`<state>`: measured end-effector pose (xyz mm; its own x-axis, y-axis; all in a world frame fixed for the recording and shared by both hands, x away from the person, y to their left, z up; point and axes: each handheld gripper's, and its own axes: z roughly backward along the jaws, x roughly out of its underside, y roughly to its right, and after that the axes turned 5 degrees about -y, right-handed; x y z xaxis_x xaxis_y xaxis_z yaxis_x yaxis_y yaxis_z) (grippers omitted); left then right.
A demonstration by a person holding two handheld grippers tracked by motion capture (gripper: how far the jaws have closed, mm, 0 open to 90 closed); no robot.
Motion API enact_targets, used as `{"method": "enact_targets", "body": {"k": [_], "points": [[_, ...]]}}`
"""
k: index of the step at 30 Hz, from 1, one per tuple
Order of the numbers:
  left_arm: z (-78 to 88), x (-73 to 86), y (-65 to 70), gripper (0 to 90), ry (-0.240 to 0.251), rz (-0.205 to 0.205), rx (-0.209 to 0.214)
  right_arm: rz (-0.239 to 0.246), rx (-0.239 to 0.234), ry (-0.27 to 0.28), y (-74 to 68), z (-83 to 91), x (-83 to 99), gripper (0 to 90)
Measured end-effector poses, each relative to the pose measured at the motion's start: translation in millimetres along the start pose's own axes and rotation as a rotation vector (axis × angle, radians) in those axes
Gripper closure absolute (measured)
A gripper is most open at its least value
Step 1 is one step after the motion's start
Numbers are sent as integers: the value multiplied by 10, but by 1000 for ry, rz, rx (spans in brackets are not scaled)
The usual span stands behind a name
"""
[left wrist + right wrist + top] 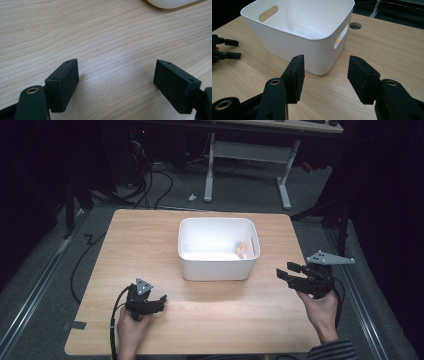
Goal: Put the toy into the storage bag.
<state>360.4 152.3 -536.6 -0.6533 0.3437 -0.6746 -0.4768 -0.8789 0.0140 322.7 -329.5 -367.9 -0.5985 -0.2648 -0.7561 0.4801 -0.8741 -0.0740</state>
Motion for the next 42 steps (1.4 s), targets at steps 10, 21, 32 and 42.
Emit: {"method": "enact_targets", "body": {"k": [10, 21, 32, 42], "points": [[0, 0, 0, 206, 0, 0, 0, -80, -6, -14, 110, -163, 363, 481], [0, 0, 1, 206, 0, 1, 0, -116, -20, -27, 144, -287, 510, 481], [0, 0, 1, 206, 0, 0, 0, -111, -31, -52, 108, -434, 572, 482], [0, 0, 1, 206, 0, 0, 0, -114, -41, -87, 80, -570, 637, 482]]}}
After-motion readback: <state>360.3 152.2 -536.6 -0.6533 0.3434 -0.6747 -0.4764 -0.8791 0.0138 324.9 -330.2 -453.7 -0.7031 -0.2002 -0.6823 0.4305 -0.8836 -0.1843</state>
